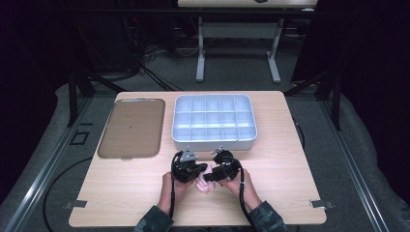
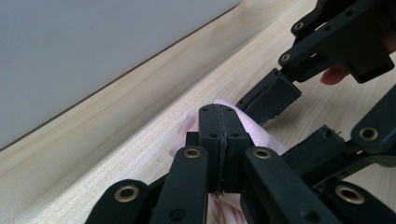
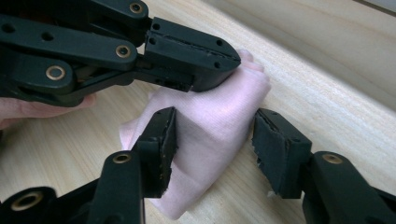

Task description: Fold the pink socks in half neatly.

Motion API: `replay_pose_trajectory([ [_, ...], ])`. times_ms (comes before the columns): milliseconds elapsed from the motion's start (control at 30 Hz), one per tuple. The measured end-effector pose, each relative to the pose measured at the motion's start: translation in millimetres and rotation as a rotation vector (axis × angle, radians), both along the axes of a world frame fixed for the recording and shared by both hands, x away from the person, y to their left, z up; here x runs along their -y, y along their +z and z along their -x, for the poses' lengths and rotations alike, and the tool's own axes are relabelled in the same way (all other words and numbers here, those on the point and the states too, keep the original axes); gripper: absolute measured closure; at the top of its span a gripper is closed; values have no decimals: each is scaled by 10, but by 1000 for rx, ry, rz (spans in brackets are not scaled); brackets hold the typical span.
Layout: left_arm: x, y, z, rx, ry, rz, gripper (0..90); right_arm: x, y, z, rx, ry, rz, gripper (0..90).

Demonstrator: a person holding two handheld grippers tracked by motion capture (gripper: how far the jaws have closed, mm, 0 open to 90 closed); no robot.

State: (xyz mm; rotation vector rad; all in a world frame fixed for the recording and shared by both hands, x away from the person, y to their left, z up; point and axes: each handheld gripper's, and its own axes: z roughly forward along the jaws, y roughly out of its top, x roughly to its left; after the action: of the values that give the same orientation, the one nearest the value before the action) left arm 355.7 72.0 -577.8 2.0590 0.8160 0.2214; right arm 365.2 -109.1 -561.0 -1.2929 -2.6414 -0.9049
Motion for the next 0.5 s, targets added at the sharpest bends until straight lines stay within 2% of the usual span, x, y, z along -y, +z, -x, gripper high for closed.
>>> replay_pose_trajectory([
  [33,-7,3,-4,-3,-6,-3,900,-14,-10,-3,3,-5,-16,509],
  [167,-11,-3,-8,-4,-5,5,900,-9,-11,1,-14,2,-20,570],
  [267,-13,-3,-10,-3,-5,6,900,31,-33,-19,-29,17,-49,642],
  [433,-18,-7,-12,-3,2,11,899,67,-61,-37,-34,32,-84,690],
  [500,-23,-9,-16,-10,0,20,898,77,-62,-31,-32,34,-81,706],
])
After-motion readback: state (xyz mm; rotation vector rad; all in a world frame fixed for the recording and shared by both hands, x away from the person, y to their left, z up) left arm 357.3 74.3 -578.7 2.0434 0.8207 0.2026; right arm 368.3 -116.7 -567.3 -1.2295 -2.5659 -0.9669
